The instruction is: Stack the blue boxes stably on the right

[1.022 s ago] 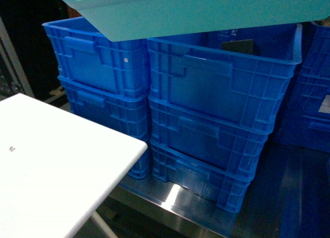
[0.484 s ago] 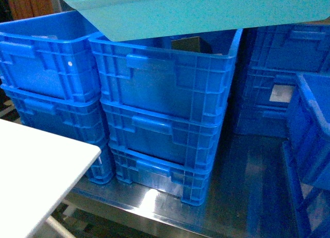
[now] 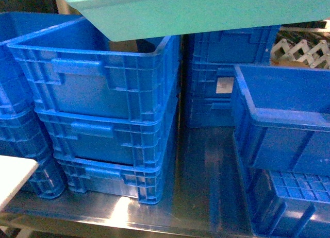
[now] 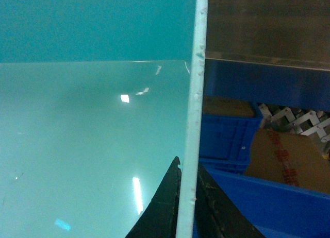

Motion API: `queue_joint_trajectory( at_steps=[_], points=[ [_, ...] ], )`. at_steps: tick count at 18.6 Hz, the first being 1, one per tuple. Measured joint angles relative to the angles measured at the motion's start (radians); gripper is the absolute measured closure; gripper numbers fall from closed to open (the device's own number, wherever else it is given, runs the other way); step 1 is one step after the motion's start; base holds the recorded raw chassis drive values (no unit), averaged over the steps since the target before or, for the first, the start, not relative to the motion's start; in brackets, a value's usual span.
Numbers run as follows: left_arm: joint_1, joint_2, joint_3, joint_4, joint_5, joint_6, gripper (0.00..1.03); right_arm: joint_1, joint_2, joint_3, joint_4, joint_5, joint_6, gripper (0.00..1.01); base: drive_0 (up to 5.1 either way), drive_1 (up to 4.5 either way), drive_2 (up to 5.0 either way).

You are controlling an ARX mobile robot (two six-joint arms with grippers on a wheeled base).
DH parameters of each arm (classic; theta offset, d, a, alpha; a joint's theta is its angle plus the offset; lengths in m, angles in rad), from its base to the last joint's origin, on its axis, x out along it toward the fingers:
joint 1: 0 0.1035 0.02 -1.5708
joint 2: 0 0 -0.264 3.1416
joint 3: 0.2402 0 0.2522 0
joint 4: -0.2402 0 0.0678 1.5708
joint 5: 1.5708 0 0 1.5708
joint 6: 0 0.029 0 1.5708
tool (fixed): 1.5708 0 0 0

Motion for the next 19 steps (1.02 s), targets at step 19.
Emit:
queue_joint_trajectory(
  at_steps=[19],
  points=[
    [0.001, -0.001, -0.002, 0.001, 0.000, 0.006, 1.01, 0.005, 0.002, 0.000, 0.001, 0.001, 0.002, 0.94, 1.7, -2.40, -1.5]
  ],
)
